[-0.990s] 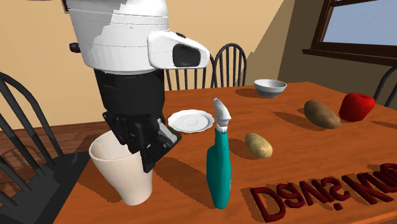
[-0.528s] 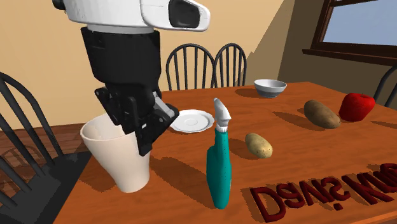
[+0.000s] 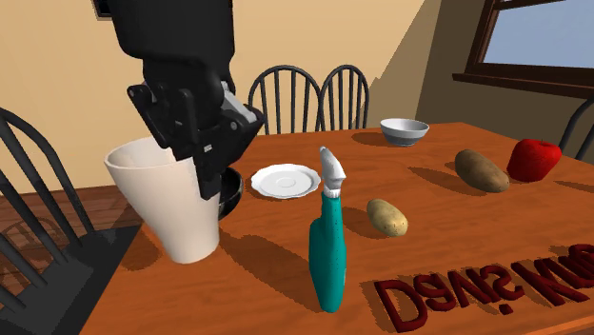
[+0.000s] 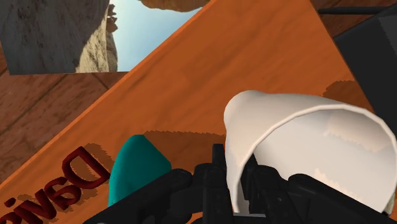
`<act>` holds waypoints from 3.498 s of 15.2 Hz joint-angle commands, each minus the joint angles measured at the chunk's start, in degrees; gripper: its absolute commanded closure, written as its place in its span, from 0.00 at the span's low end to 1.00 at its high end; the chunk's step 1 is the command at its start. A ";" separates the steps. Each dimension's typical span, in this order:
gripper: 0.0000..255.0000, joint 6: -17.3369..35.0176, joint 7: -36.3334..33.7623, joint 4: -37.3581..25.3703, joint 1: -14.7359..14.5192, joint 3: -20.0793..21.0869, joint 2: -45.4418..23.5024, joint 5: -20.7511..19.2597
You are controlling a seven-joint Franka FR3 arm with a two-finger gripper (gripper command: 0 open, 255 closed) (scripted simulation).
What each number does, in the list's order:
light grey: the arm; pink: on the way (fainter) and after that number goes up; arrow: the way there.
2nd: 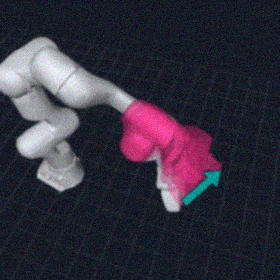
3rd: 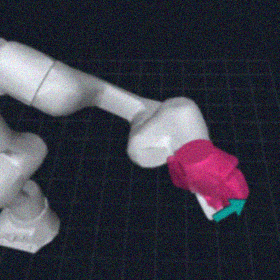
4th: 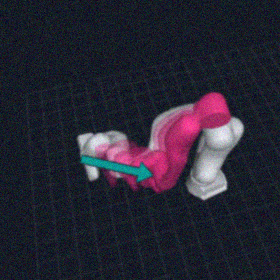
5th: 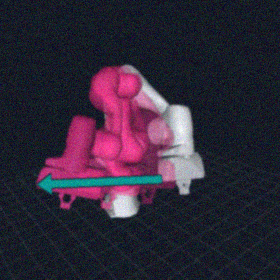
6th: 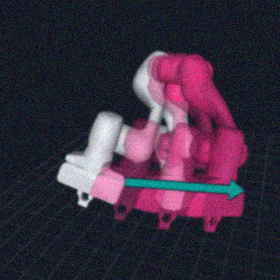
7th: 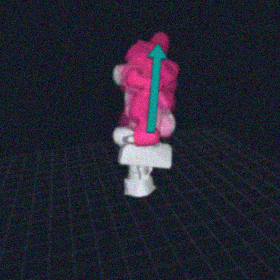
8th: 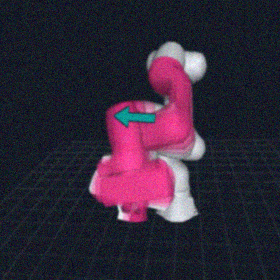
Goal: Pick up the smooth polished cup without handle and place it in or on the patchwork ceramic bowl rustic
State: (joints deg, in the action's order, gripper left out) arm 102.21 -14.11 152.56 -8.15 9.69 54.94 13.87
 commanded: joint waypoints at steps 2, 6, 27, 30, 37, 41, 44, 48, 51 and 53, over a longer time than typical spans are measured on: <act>1.00 -2.17 -0.13 -2.46 0.23 -0.45 -0.29 -0.47; 1.00 -2.92 -0.96 -6.04 0.31 0.17 -2.98 -0.32; 1.00 4.74 -16.43 -42.59 2.48 14.86 -45.35 -5.36; 1.00 7.04 -16.25 -40.32 2.41 14.97 -45.39 -5.26; 1.00 12.40 -15.96 -35.45 2.25 15.29 -45.92 -5.17; 1.00 15.48 -15.88 -32.93 2.17 15.51 -46.52 -5.23; 1.00 17.79 -15.87 -31.17 2.12 15.69 -47.11 -5.33; 1.00 18.91 -15.87 -30.36 2.09 15.78 -47.43 -5.39; 1.00 18.91 -15.87 -30.36 2.09 15.78 -47.44 -5.39; 1.00 18.91 -15.87 -30.36 2.09 15.78 -47.44 -5.39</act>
State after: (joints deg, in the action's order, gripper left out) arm 121.10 -29.98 122.21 -6.06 25.47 7.50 8.48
